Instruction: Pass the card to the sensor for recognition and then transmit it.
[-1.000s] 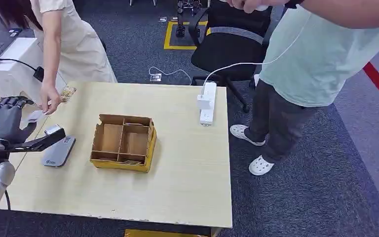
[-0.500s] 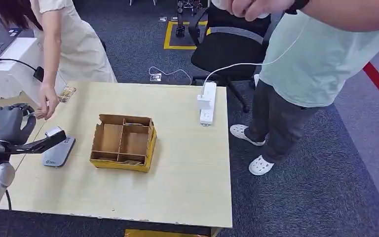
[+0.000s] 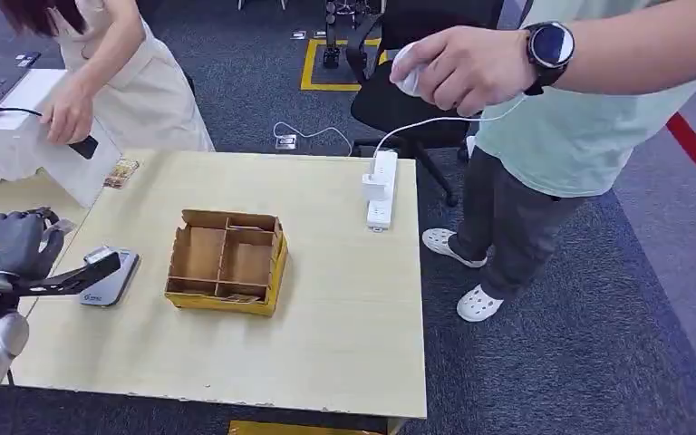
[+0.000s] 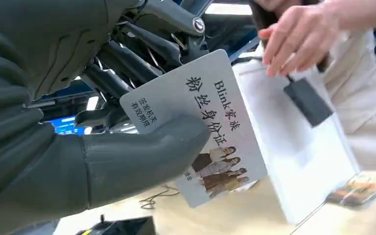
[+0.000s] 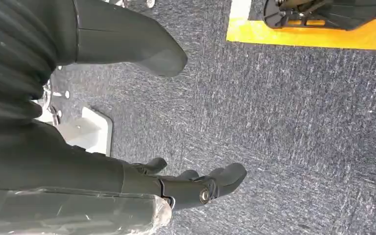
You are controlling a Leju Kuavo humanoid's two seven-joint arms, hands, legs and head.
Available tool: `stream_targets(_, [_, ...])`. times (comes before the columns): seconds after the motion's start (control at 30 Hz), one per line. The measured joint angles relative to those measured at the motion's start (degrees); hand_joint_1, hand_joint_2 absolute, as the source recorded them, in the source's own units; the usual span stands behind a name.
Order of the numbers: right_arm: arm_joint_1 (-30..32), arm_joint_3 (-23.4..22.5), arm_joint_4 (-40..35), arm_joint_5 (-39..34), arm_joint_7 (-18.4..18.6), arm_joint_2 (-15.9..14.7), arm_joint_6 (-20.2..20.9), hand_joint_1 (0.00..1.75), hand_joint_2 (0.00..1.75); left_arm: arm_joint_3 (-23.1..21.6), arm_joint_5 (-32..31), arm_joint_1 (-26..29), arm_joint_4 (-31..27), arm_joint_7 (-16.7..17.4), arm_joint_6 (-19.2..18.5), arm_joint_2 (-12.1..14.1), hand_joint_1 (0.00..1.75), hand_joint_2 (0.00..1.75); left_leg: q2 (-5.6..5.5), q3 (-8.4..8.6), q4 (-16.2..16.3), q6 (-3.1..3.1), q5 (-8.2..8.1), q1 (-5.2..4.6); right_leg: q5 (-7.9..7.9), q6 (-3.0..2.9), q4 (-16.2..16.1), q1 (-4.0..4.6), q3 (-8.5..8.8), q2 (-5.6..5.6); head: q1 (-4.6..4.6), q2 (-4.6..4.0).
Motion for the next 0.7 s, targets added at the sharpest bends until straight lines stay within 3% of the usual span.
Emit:
stream_targets(0.2, [0.0, 0.33, 0.0, -0.07, 0.0, 0.0, -0.02, 0.0, 1.75, 0.0, -2.99, 2.99, 2.46, 0.61, 4.48, -1.96, 1.75, 1.75, 0.0, 0.0, 0.0, 0.0, 0.0, -0.01, 0.0, 0.0, 0.0, -0.01, 0.0, 0.0, 0.0, -0.02])
stream_targets(0.7, [-0.03, 0.83, 0.0, -0.31, 0.46, 0.0, -0.2, 0.0, 1.75, 0.0, -6.62, 6.33, 7.5, 1.68, 3.69, -6.43, 1.75, 1.75, -0.04, -0.01, -0.01, 0.0, 0.0, -0.01, 0.0, 0.0, 0.0, -0.01, 0.02, -0.05, 0.0, 0.0])
